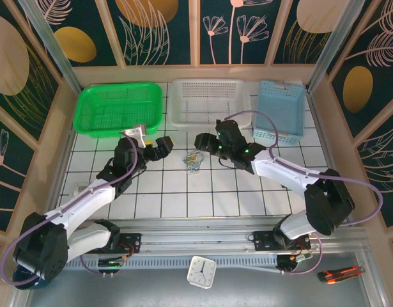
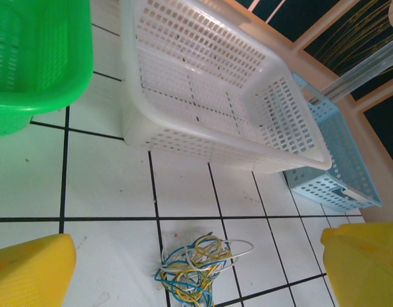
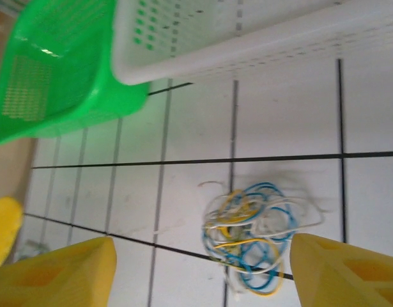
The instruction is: Untangle the cables
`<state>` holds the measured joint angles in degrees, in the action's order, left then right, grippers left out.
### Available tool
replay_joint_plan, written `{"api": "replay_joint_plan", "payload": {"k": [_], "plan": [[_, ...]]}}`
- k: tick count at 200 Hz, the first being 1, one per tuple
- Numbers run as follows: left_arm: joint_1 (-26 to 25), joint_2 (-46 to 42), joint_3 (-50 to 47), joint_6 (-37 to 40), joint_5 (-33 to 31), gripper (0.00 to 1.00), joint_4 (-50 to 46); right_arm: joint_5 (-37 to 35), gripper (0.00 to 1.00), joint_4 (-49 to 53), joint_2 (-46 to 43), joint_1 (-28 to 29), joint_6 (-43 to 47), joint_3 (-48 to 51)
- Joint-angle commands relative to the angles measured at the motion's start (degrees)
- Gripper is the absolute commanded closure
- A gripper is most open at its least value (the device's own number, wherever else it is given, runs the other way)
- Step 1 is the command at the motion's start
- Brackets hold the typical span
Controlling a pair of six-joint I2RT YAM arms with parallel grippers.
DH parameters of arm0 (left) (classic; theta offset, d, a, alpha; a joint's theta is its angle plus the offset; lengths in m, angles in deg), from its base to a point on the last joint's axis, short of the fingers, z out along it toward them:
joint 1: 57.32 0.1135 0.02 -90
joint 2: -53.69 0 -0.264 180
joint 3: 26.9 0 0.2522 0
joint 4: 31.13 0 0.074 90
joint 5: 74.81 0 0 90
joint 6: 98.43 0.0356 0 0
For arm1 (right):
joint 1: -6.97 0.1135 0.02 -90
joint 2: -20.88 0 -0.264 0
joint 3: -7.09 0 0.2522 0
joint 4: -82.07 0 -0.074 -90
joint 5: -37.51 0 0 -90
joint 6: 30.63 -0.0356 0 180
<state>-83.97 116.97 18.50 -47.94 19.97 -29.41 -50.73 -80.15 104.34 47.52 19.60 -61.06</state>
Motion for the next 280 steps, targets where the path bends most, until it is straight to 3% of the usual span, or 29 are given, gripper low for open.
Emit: {"api": "replay_joint_plan", "payload": {"k": [1,28,107,125,191,228,255,280], "plan": [[-0.2,1.1,1.4,-0.8,1.5,0.01,0.7,-1.2,0.31,3.8,2.7,-1.3,3.9,-1.5],[-0.2,3.8,2.4,-1.3,1.9,0.01,-1.7,3.5,0.41,0.3,5.4,-2.5,4.3,-1.3],[-0.2,9.0,3.9,-0.9,2.2,0.01,-2.7,6.4,0.42,-4.5,17.4,-2.5,4.5,-8.3],[-0.2,9.4,4.0,-0.9,2.3,0.01,-2.7,6.6,0.47,-4.4,19.3,-2.5,5.0,-8.6],[-0.2,10.1,3.8,-0.8,2.1,0.01,-2.4,3.8,0.67,-4.2,14.7,0.9,2.5,0.1],[-0.2,10.7,3.9,-1.2,2.3,0.01,-2.3,2.2,0.67,-4.1,10.3,3.2,0.9,4.8],[-0.2,11.5,4.1,-1.8,3.5,0.01,-2.4,-0.3,0.58,-2.0,6.1,3.3,0.8,4.9],[-0.2,11.0,3.8,-1.6,3.6,0.01,-2.5,-2.5,0.55,0.6,3.6,3.2,2.4,2.1]]}}
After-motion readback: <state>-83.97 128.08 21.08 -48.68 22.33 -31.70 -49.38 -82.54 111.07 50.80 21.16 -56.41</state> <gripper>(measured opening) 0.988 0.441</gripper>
